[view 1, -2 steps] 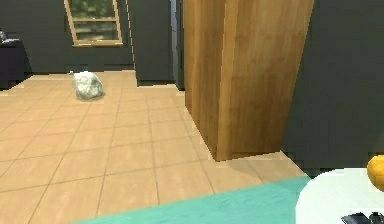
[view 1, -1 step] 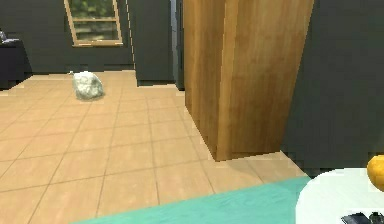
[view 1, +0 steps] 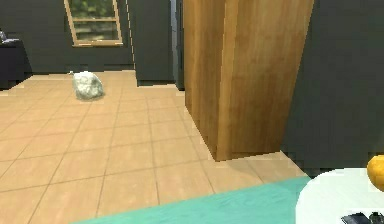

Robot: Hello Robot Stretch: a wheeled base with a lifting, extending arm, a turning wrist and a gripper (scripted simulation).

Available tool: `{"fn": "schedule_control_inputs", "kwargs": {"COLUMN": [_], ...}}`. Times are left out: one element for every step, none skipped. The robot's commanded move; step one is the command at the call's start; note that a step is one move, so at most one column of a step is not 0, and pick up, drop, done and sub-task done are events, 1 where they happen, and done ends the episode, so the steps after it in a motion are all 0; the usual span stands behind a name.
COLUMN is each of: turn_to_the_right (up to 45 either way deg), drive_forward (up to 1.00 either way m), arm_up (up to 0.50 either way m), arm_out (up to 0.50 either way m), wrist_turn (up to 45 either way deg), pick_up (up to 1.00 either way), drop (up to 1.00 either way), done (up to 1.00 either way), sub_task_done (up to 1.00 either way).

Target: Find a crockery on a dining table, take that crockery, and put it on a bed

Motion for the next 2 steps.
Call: {"fn": "schedule_control_inputs", "kwargs": {"turn_to_the_right": [0.0, 0.0], "drive_forward": [0.0, 0.0], "arm_up": [0.0, 0.0], "arm_out": [0.0, 0.0], "wrist_turn": [-45.0, -12.0], "pick_up": [0.0, 0.0], "drop": [0.0, 0.0], "done": [0.0, 0.0], "sub_task_done": [0.0, 0.0]}}
